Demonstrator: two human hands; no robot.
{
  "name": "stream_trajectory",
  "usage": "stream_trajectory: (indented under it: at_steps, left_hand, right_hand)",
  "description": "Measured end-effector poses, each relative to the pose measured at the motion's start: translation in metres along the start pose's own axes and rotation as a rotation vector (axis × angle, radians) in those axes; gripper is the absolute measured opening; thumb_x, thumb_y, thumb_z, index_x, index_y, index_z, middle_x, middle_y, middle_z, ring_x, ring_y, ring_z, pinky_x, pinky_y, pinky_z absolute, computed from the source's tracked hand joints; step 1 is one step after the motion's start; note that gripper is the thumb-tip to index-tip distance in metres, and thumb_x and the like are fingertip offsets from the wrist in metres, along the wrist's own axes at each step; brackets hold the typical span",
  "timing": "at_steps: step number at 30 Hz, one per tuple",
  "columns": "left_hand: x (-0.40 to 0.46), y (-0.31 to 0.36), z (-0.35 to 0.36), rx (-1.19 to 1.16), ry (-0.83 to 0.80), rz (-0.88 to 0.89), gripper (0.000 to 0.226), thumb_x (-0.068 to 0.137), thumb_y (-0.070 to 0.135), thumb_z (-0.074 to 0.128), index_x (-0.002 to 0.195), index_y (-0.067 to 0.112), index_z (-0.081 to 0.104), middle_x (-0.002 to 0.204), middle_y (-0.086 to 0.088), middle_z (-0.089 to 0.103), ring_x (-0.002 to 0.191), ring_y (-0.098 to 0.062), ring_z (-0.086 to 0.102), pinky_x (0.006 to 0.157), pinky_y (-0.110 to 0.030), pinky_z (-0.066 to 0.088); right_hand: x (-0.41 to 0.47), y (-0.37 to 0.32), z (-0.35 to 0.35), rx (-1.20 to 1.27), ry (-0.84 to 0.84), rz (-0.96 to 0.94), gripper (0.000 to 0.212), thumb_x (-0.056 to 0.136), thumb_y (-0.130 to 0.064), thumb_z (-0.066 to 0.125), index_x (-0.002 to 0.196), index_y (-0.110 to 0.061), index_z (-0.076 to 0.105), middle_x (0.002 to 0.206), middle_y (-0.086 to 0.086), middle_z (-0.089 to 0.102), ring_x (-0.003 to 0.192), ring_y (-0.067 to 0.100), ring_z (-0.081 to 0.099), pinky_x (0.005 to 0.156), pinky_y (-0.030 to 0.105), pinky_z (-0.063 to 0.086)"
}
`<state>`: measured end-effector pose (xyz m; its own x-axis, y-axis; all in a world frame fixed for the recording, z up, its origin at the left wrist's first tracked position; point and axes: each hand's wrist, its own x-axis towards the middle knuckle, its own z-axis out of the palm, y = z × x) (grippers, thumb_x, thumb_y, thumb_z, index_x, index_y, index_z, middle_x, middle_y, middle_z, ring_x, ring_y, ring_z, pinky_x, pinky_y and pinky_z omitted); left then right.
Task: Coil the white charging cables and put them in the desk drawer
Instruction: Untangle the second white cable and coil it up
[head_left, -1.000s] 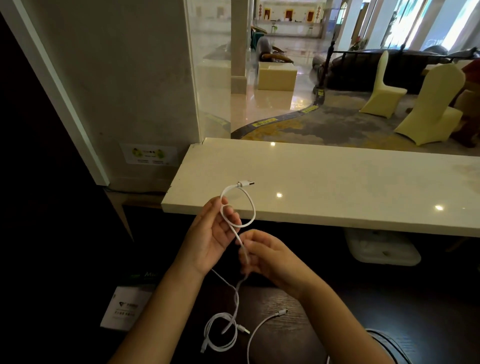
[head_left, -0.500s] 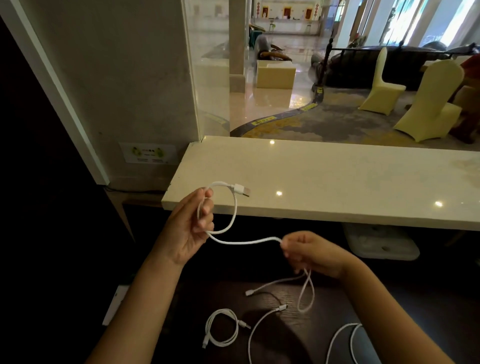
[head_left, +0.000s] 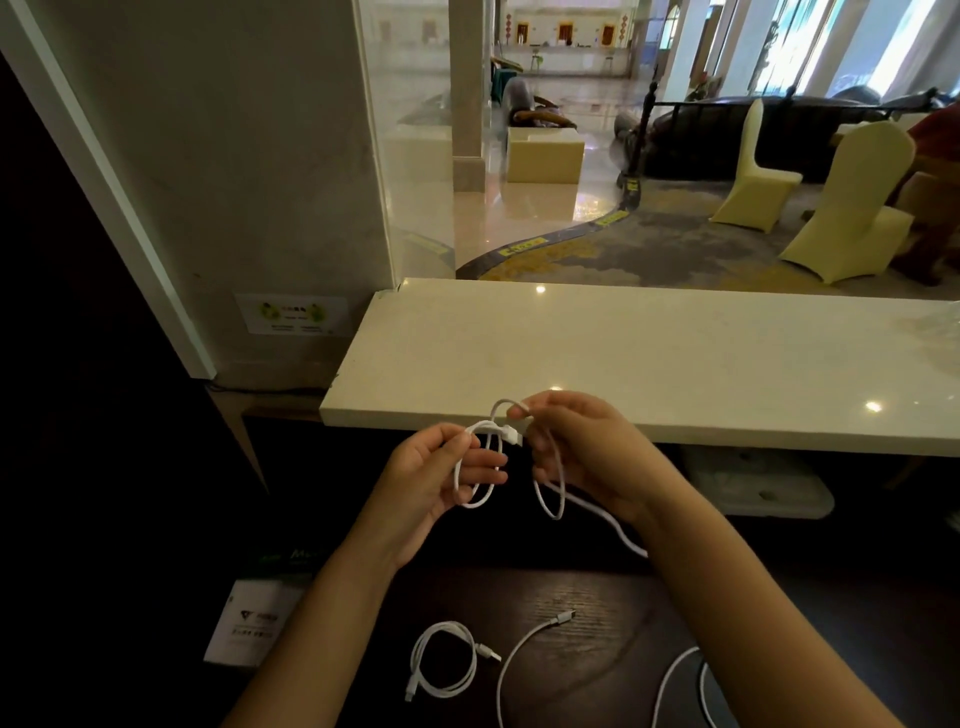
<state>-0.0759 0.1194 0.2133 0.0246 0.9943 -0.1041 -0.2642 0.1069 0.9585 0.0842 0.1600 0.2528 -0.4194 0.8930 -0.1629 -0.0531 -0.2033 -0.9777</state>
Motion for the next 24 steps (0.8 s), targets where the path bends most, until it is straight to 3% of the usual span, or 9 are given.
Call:
stream_trajectory:
  at_steps: [5,8,10,13,15,18,20,22,24]
  left_hand:
    - [0.002,-0.012,0.01,-0.114,0.051,0.036,0.011,0.091,0.013,0.049,0.087,0.012,0.059,0.074,-0.005,0.064,0.058,-0.006,0.062,0.053,-0.017,0.049]
    - [0.002,-0.014,0.009,-0.261,0.027,0.027,0.014,0.09,0.018,0.049,0.096,0.01,0.06,0.091,-0.008,0.074,0.083,-0.015,0.07,0.066,-0.021,0.056]
    - [0.002,-0.013,0.006,-0.354,0.008,0.033,0.022,0.094,0.014,0.04,0.099,0.009,0.06,0.092,-0.009,0.075,0.09,-0.019,0.07,0.074,-0.025,0.057]
    - [0.002,-0.012,0.004,-0.413,-0.002,0.043,0.029,0.096,0.014,0.033,0.097,0.006,0.06,0.071,-0.003,0.07,0.072,-0.014,0.068,0.073,-0.024,0.057]
    - [0.002,-0.011,0.003,-0.456,-0.003,0.054,0.03,0.094,0.017,0.034,0.094,0.005,0.061,0.056,0.003,0.055,0.055,-0.008,0.055,0.07,-0.024,0.056]
    - [0.002,-0.007,-0.005,-0.588,-0.045,0.032,0.026,0.081,0.024,0.052,0.082,0.007,0.071,0.051,0.006,0.041,0.044,-0.005,0.042,0.056,-0.021,0.052]
    - [0.002,-0.005,-0.012,-0.628,-0.133,0.019,0.022,0.068,0.026,0.07,0.082,0.009,0.072,0.052,0.007,0.041,0.044,-0.005,0.04,0.051,-0.02,0.048]
    - [0.001,-0.007,-0.018,-0.654,-0.225,-0.024,0.026,0.064,0.024,0.077,0.084,0.008,0.07,0.052,0.006,0.042,0.045,-0.005,0.04,0.048,-0.019,0.045]
    - [0.001,-0.01,-0.02,-0.678,-0.311,-0.069,0.02,0.071,0.022,0.072,0.085,0.007,0.067,0.053,0.006,0.043,0.045,-0.005,0.041,0.047,-0.018,0.043]
  right_hand:
    - [-0.011,0.018,0.022,-0.207,-0.117,-0.011,0.022,0.094,-0.011,0.048,0.077,-0.01,0.063,0.057,0.001,0.061,0.052,0.014,0.057,0.056,0.023,0.055]
    - [-0.012,0.03,0.025,-0.298,-0.053,-0.024,0.024,0.094,-0.018,0.051,0.077,-0.007,0.064,0.059,0.004,0.064,0.05,0.015,0.06,0.055,0.024,0.056]
    - [-0.011,0.037,0.025,-0.33,0.026,-0.041,0.026,0.092,-0.023,0.053,0.076,-0.006,0.064,0.059,0.006,0.063,0.048,0.014,0.06,0.055,0.025,0.055]
    - [-0.01,0.045,0.025,-0.462,0.078,-0.085,0.028,0.091,-0.03,0.054,0.073,-0.011,0.063,0.06,0.004,0.064,0.052,0.012,0.062,0.059,0.025,0.056]
    - [-0.01,0.052,0.022,-0.631,0.014,-0.109,0.028,0.091,-0.033,0.053,0.074,-0.014,0.061,0.066,0.003,0.066,0.059,0.012,0.064,0.065,0.026,0.055]
    - [-0.009,0.06,0.008,-1.017,-0.15,-0.112,0.023,0.089,-0.03,0.056,0.086,-0.009,0.063,0.084,0.008,0.068,0.078,0.019,0.065,0.077,0.037,0.053]
    - [-0.008,0.061,-0.011,-1.151,-0.307,-0.038,0.022,0.087,-0.028,0.059,0.102,-0.013,0.063,0.1,0.006,0.068,0.092,0.017,0.064,0.087,0.037,0.051]
    - [-0.008,0.061,-0.028,-0.995,-0.472,0.08,0.048,0.081,-0.026,0.067,0.126,-0.022,0.052,0.121,0.003,0.061,0.112,0.014,0.058,0.098,0.035,0.048]
    - [-0.01,0.054,-0.034,-0.448,-0.486,0.103,0.075,0.072,-0.033,0.074,0.137,-0.027,0.037,0.137,0.002,0.05,0.128,0.014,0.047,0.106,0.033,0.041]
